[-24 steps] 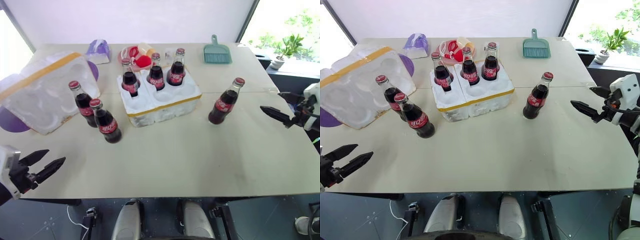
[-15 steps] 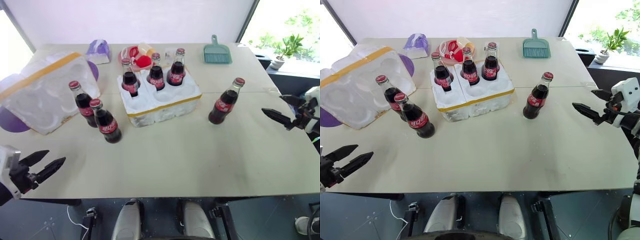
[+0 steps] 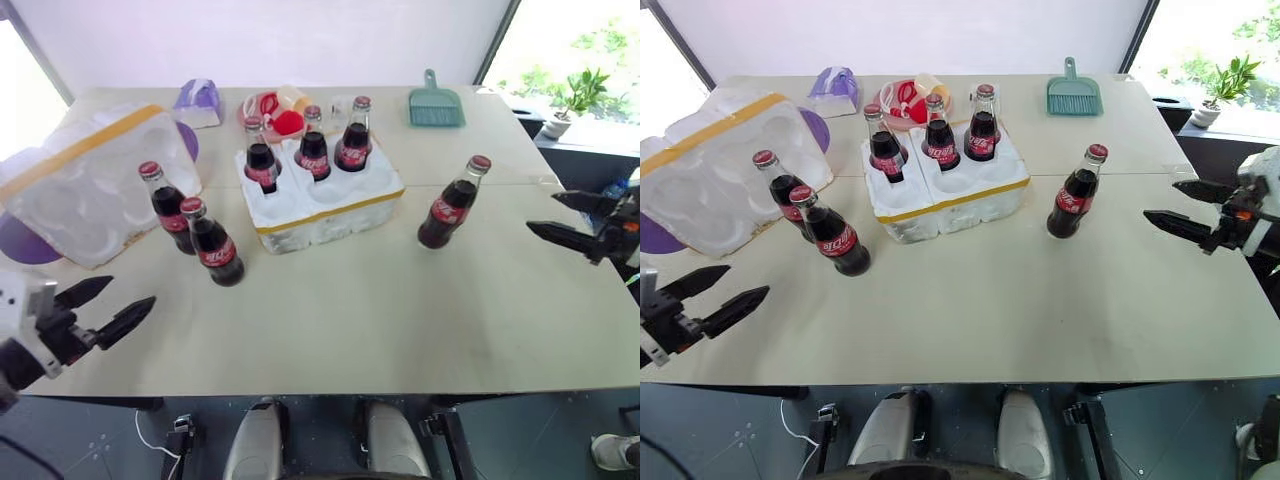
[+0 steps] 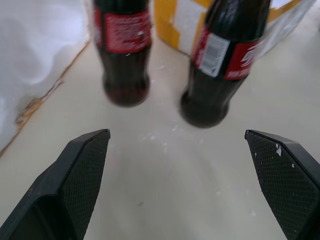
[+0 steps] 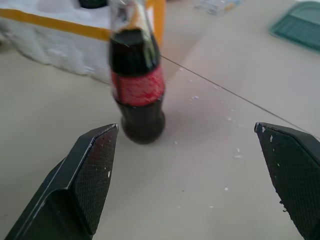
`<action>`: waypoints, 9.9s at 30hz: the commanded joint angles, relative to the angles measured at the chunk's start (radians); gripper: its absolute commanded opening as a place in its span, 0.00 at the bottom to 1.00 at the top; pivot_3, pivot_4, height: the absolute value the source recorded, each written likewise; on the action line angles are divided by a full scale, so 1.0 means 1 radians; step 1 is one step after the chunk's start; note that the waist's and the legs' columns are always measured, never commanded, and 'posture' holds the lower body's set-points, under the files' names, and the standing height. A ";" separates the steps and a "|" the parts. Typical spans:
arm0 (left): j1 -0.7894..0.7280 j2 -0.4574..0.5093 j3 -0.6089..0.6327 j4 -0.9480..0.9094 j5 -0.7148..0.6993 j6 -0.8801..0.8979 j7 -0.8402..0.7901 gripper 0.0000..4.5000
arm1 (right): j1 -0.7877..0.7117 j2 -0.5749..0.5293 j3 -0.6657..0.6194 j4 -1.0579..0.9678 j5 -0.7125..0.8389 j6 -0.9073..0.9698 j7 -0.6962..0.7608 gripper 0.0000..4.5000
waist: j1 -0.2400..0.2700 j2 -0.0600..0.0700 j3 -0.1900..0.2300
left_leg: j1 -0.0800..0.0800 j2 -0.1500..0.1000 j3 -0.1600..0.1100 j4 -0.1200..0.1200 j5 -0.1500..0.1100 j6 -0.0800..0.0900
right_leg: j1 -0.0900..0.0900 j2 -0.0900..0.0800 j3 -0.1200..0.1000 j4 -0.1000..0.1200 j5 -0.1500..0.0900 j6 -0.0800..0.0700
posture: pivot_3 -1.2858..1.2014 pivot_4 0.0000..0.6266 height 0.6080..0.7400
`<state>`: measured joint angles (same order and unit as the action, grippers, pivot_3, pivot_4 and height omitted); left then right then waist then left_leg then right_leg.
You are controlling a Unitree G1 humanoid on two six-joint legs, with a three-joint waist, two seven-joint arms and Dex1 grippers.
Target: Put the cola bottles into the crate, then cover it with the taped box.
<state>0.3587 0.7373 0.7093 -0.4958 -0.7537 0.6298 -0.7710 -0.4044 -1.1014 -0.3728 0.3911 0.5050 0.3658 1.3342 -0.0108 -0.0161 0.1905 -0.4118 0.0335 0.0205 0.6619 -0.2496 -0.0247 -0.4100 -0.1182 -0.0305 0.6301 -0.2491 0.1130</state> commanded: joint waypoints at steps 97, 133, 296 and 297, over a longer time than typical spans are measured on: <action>-0.352 -0.093 -0.080 -0.120 0.096 0.219 0.277 1.00 | 0.152 0.027 -0.079 -0.810 0.503 0.458 -0.281 1.00 | 0.039 -0.005 0.003 | 0.002 -0.001 -0.002 0.003 -0.001 0.002 | 0.006 0.001 0.000 -0.002 0.000 0.000 | 0.52 0.24 0.97; -0.762 -0.123 -0.454 0.597 0.351 -0.249 0.085 0.63 | 0.130 0.072 -0.050 -0.818 0.519 0.456 -0.293 1.00 | 0.047 -0.005 0.003 | 0.001 0.000 0.000 0.002 -0.002 0.002 | 0.003 0.001 0.000 -0.001 0.002 0.004 | 0.52 0.24 0.97; -0.666 0.866 -0.453 1.240 0.602 -0.540 -0.753 1.00 | -0.544 0.228 0.238 -0.418 0.158 0.400 -0.101 0.99 | 0.000 0.003 0.009 | -0.016 0.000 0.004 -0.004 -0.001 0.001 | -0.019 0.000 0.001 0.001 0.002 0.004 | 0.52 0.24 0.97; -0.758 0.855 -0.512 1.280 0.641 -0.560 -0.761 1.00 | -0.540 0.225 0.238 -0.418 0.158 0.400 -0.104 0.99 | 0.000 0.002 0.009 | -0.016 0.000 0.004 -0.003 -0.001 0.001 | -0.019 0.001 0.001 0.001 0.002 0.004 | 0.52 0.24 0.97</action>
<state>-0.3307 1.5774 0.2535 0.7342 -0.1705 0.1152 -1.5236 -0.9400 -0.8620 -0.1179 0.0002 0.6633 0.7825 1.2375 -0.0112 -0.0139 0.1996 -0.4275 0.0335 0.0244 0.6586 -0.2501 -0.0238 -0.4289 -0.1175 -0.0299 0.6316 -0.2468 0.1173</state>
